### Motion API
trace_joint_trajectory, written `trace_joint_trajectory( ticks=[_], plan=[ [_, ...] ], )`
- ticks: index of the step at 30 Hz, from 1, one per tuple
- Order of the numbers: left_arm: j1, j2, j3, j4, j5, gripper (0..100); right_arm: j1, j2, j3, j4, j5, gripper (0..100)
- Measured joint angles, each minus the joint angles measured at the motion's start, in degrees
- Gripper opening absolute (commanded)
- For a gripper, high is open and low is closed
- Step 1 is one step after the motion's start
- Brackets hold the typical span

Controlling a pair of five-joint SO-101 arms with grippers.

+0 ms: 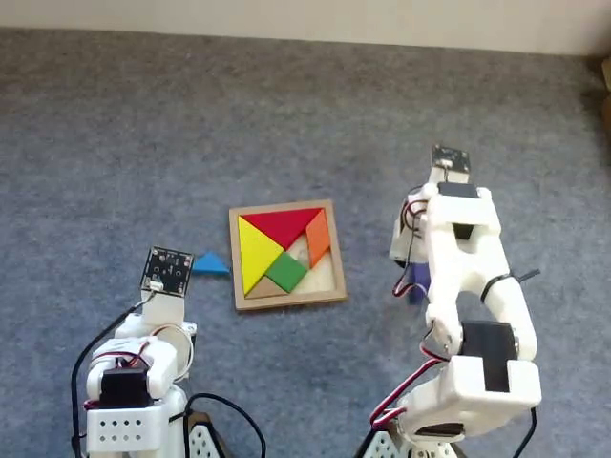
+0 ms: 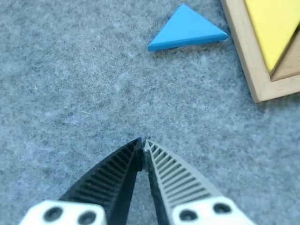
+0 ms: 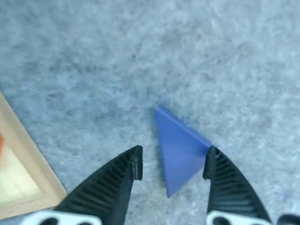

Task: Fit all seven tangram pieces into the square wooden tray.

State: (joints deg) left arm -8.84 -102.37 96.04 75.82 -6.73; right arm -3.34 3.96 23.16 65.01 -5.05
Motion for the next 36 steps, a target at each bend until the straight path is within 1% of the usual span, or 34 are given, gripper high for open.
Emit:
trace_joint_trajectory(
  ticks=[8, 26, 31, 33, 36],
  plan=[
    [0.00, 0.00, 0.00, 0.00, 0.00, 4, 2.29, 0.00, 0.00, 0.00, 0.00, 21.7],
    [0.00, 0.00, 0.00, 0.00, 0.00, 4, 2.02, 0.00, 0.00, 0.00, 0.00, 21.7],
    [0.00, 0.00, 0.00, 0.00, 0.00, 4, 2.02, 5.45, -1.23, 0.00, 0.00, 21.7],
    [0.00, 0.00, 0.00, 0.00, 0.00, 4, 2.11, 9.05, -3.87, 0.35, -0.09, 21.7],
    [0.00, 0.00, 0.00, 0.00, 0.00, 4, 2.02, 13.10, -8.44, 3.52, -0.09, 21.4]
  ],
)
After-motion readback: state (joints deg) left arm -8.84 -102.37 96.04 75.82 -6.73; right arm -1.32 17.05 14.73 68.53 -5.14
